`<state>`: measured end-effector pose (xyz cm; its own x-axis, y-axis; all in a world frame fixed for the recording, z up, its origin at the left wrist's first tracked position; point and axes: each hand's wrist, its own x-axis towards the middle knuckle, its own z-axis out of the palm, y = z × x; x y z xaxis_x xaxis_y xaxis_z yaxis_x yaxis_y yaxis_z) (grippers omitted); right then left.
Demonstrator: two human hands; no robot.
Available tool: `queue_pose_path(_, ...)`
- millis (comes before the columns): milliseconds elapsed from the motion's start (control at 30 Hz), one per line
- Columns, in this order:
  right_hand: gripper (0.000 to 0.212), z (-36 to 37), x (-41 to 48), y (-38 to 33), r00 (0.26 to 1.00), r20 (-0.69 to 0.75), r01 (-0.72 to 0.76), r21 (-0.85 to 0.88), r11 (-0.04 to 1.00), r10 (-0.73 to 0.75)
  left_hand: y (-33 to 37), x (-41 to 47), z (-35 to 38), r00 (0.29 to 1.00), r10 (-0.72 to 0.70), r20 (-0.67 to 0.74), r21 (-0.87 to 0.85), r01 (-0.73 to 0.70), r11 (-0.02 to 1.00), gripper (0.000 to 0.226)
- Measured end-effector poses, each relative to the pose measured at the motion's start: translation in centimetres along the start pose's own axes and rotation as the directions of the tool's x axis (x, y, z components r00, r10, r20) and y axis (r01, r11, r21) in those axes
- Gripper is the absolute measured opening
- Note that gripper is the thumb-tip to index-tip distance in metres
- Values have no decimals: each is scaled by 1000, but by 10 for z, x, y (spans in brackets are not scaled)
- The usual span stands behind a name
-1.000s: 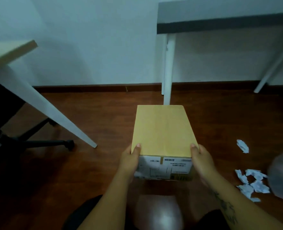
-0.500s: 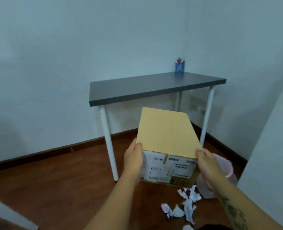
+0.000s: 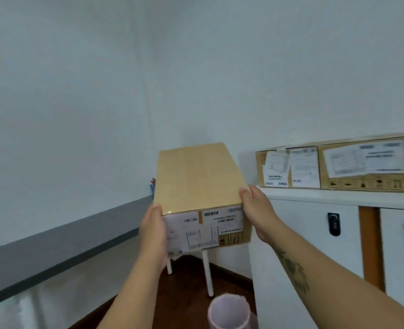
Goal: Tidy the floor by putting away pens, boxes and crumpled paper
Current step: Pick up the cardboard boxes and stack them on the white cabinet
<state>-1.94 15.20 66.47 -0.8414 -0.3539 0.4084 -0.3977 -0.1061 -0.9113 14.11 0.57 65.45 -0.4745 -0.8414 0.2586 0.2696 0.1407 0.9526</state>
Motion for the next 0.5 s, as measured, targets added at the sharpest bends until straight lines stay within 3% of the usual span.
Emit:
queue_pose_path(167, 32, -68, 8, -62, 983, -118, 132, -93, 987, -143, 46, 3, 60, 993, 38, 111, -119, -25, 993, 30)
queue_pose_path(367, 38, -163, 1, -101, 933, -300, 123, -252, 960, -198, 75, -23, 149, 956, 93, 279, -294, -7, 956, 27)
queue_pose_path(500, 37, -240, -19, -120, 879, -412, 105, -323, 940, -240, 89, -57, 215, 885, 130, 446, -318, 21, 948, 25)
